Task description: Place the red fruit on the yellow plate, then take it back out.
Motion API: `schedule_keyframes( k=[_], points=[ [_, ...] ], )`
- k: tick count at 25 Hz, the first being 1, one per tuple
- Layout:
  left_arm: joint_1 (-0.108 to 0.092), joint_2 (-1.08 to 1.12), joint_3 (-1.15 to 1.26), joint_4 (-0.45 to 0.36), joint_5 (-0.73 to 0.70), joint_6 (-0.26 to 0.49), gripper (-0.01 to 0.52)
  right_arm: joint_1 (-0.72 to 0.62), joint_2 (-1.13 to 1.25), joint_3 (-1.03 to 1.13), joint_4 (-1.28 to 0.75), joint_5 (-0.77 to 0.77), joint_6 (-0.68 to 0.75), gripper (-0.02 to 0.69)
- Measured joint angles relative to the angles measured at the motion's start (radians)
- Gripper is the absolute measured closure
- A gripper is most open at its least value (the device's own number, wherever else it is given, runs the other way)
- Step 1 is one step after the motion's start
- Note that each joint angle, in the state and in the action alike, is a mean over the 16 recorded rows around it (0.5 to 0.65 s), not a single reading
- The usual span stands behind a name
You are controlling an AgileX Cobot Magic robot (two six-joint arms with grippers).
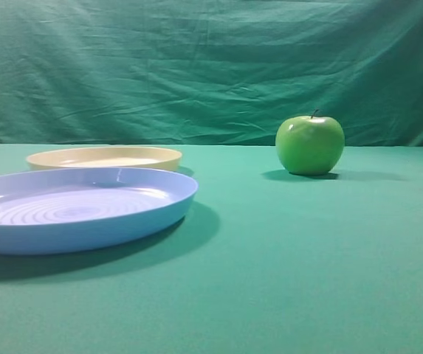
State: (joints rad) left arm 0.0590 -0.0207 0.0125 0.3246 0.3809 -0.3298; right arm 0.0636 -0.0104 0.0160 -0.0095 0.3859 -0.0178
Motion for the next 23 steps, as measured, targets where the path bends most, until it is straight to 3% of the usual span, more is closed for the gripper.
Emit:
schedule_keyframes(
  k=[23],
  points=[
    [0.000, 0.000, 0.000, 0.000, 0.000, 0.000, 0.514, 0.000, 0.000, 0.011, -0.002, -0.008, 0.001, 0.665]
  ],
)
